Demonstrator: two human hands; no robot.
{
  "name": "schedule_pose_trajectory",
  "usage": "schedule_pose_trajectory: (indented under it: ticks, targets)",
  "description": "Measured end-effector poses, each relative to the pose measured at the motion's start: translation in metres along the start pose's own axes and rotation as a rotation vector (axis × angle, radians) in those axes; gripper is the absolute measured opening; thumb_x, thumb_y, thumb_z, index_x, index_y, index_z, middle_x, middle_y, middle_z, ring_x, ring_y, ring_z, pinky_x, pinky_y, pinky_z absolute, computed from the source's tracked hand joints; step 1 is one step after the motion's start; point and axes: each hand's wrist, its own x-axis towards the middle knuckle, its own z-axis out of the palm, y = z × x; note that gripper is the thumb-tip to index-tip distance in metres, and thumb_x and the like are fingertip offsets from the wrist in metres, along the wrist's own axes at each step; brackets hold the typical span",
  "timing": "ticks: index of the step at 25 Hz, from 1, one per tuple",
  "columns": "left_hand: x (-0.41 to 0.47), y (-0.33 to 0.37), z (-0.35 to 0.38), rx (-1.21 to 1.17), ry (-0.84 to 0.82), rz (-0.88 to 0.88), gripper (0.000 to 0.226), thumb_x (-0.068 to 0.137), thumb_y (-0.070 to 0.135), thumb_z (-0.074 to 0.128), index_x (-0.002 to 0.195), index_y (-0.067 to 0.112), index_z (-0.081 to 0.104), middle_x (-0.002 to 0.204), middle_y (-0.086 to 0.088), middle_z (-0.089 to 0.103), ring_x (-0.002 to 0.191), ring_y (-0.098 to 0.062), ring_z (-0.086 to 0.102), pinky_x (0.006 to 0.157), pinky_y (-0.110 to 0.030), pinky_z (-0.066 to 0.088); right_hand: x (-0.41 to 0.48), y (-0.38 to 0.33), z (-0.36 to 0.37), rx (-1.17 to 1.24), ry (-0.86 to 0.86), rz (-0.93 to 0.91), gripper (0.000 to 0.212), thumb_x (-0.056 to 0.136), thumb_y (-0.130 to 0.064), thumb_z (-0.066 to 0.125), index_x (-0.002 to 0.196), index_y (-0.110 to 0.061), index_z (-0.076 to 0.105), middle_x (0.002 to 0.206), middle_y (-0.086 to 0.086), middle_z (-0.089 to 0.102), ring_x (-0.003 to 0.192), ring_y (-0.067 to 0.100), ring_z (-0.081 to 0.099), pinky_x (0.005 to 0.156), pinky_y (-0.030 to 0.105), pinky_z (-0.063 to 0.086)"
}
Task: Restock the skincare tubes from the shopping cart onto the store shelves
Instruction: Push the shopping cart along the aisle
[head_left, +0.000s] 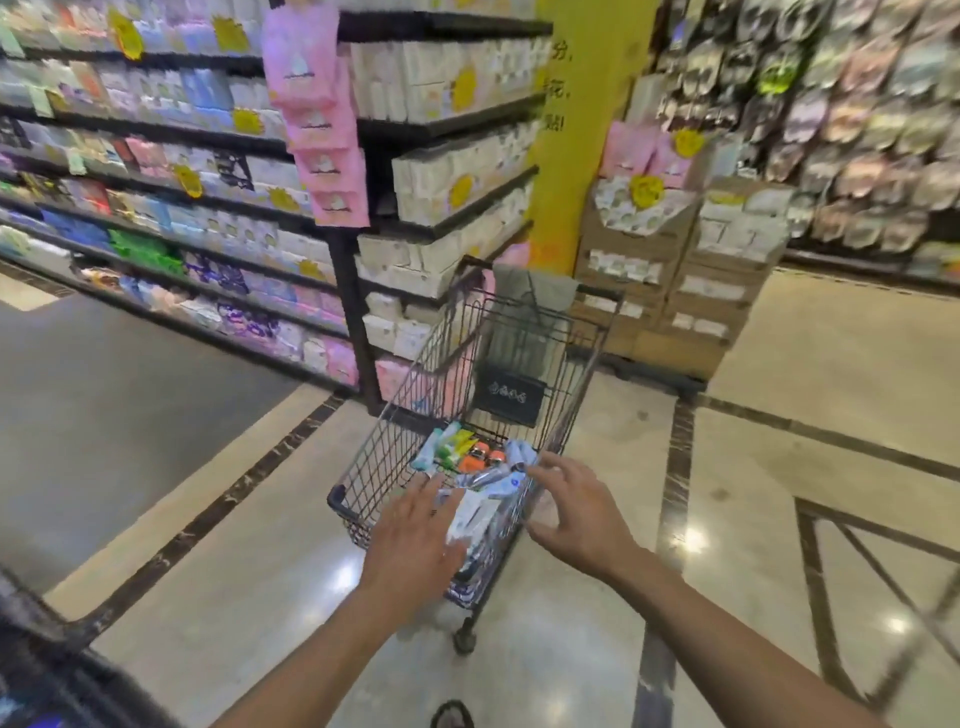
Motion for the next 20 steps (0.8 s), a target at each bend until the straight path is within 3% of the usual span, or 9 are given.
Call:
schedule_pose_trajectory:
  ticks: [2, 4, 8, 11, 13, 16, 20]
  targets:
    - [0.038, 0.019, 0.009, 0.014, 0.014, 0.079, 0.063, 0.099, 0.057, 0.039, 0.156, 0.032, 0.033, 0.164, -0.005, 0.036, 0.151, -0.031, 0.036, 0.119, -0.05, 0.034, 0.005, 0.031, -0.007, -0.005, 0.014, 0.06, 0.078, 0.074, -0.065, 0.048, 0.146, -0.033, 0.048, 0.156, 0.002, 0.041, 0.144, 0.025, 0.036, 0.114, 0.045, 0.037]
    - [0.078, 0.037, 0.018, 0.004, -0.025, 0.137, 0.061, 0.096, 0.056, 0.042, 0.152, 0.032, 0.04, 0.158, -0.006, 0.045, 0.146, -0.031, 0.044, 0.114, -0.05, 0.041, 0.015, 0.062, -0.015, -0.013, 0.021, 0.133, 0.073, 0.079, -0.061, 0.056, 0.146, -0.035, 0.046, 0.158, 0.0, 0.038, 0.146, 0.023, 0.033, 0.115, 0.044, 0.036]
    - [0.166, 0.065, 0.039, -0.026, -0.054, 0.222, 0.067, 0.097, 0.061, 0.033, 0.157, 0.03, 0.037, 0.168, -0.007, 0.028, 0.156, -0.031, 0.023, 0.123, -0.052, 0.023, 0.043, 0.123, -0.03, -0.041, 0.029, 0.253, 0.071, 0.083, -0.056, 0.064, 0.147, -0.034, 0.044, 0.16, -0.001, 0.035, 0.146, 0.023, 0.032, 0.115, 0.043, 0.035]
    - [0.233, 0.088, 0.041, -0.035, -0.059, 0.297, 0.069, 0.097, 0.062, 0.025, 0.157, 0.03, 0.037, 0.168, -0.008, 0.029, 0.156, -0.032, 0.024, 0.123, -0.052, 0.024, 0.071, 0.166, -0.045, -0.047, 0.053, 0.355, 0.071, 0.082, -0.056, 0.065, 0.147, -0.033, 0.045, 0.16, 0.0, 0.036, 0.145, 0.025, 0.034, 0.115, 0.044, 0.036]
    - [0.271, 0.102, 0.044, -0.047, -0.077, 0.322, 0.066, 0.102, 0.061, 0.029, 0.161, 0.031, 0.027, 0.171, -0.006, 0.019, 0.159, -0.031, 0.014, 0.125, -0.051, 0.019, 0.087, 0.192, -0.051, -0.057, 0.057, 0.408, 0.071, 0.081, -0.055, 0.067, 0.146, -0.033, 0.047, 0.159, 0.0, 0.038, 0.144, 0.025, 0.036, 0.114, 0.043, 0.037]
    - [0.311, 0.114, 0.051, -0.062, -0.088, 0.34, 0.068, 0.104, 0.06, 0.029, 0.164, 0.032, 0.014, 0.174, -0.004, 0.004, 0.16, -0.027, -0.002, 0.127, -0.05, 0.009, 0.106, 0.223, -0.054, -0.058, 0.053, 0.442, 0.072, 0.079, -0.057, 0.065, 0.145, -0.034, 0.048, 0.158, -0.001, 0.04, 0.144, 0.025, 0.037, 0.113, 0.043, 0.039]
    - [0.364, 0.125, 0.061, -0.052, -0.125, 0.312, 0.066, 0.105, 0.057, 0.029, 0.164, 0.031, 0.012, 0.174, -0.003, 0.002, 0.16, -0.026, -0.004, 0.128, -0.049, 0.009, 0.158, 0.269, -0.052, -0.068, 0.022, 0.41, 0.07, 0.082, -0.056, 0.066, 0.146, -0.034, 0.047, 0.158, -0.001, 0.039, 0.144, 0.024, 0.036, 0.114, 0.042, 0.035]
